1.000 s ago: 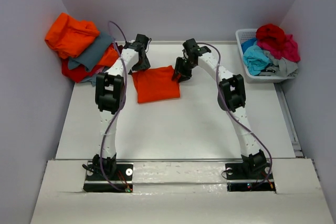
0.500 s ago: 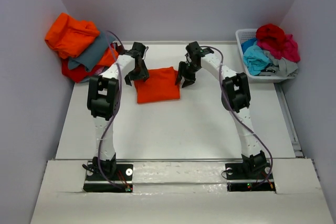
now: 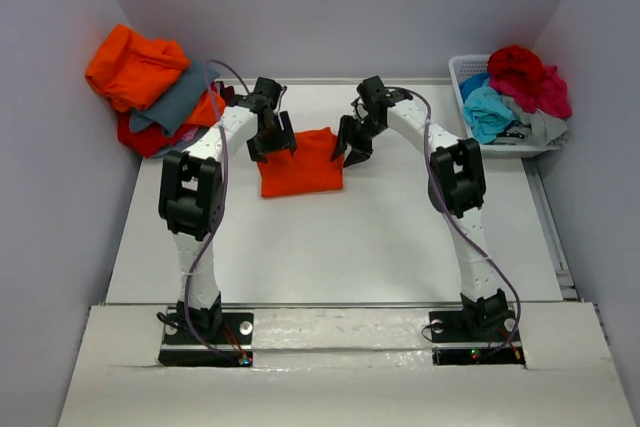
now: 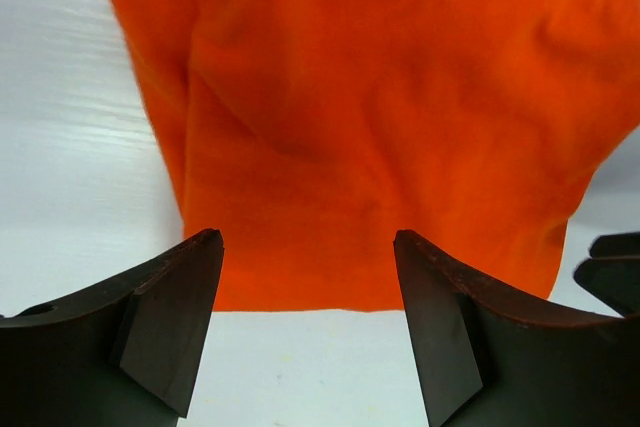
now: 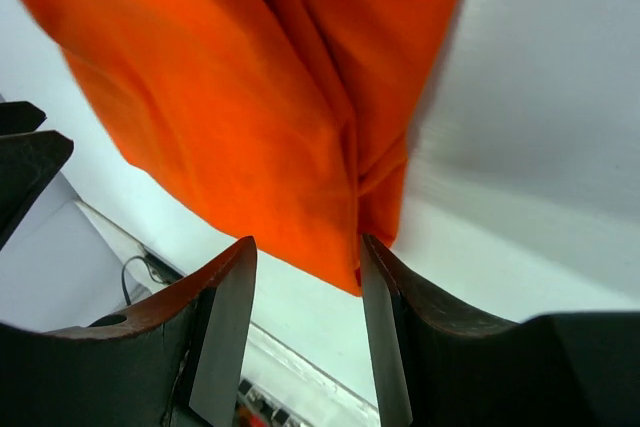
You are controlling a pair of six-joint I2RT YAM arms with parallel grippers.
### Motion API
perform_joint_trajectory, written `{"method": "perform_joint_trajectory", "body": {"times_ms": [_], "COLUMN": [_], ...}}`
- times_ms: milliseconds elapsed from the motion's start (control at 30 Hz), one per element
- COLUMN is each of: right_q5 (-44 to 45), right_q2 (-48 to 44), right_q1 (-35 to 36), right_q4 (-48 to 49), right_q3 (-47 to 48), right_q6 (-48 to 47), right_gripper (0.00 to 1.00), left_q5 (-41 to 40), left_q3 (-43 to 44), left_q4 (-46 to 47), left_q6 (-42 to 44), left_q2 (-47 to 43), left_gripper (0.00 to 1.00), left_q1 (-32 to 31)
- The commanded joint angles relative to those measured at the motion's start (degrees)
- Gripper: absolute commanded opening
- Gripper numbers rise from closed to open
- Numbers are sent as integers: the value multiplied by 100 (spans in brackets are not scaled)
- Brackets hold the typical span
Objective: Fold and stack the t-shirts
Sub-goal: Fold the tshirt
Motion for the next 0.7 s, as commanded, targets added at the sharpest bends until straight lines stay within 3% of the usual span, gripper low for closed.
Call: {"method": "perform_joint_trajectory", "body": {"times_ms": [0, 400, 667], "right_q5": [-416, -610, -777], "right_q2": [-339, -146, -163], "right_q1": [176, 431, 483], "right_q4": [156, 227, 473], "right_q3": [-481, -842, -1807], "right_q6": [-17, -123, -114], "right_gripper": [51, 50, 49], "left_q5": [859, 1238, 1299], "left_q3": [-480, -1228, -1605], "left_q4": [159, 423, 292], "left_q6": [70, 25, 140], "left_q2": [-263, -158, 177], "left_gripper": [81, 80, 79], "left_q1": [-37, -98, -204]}}
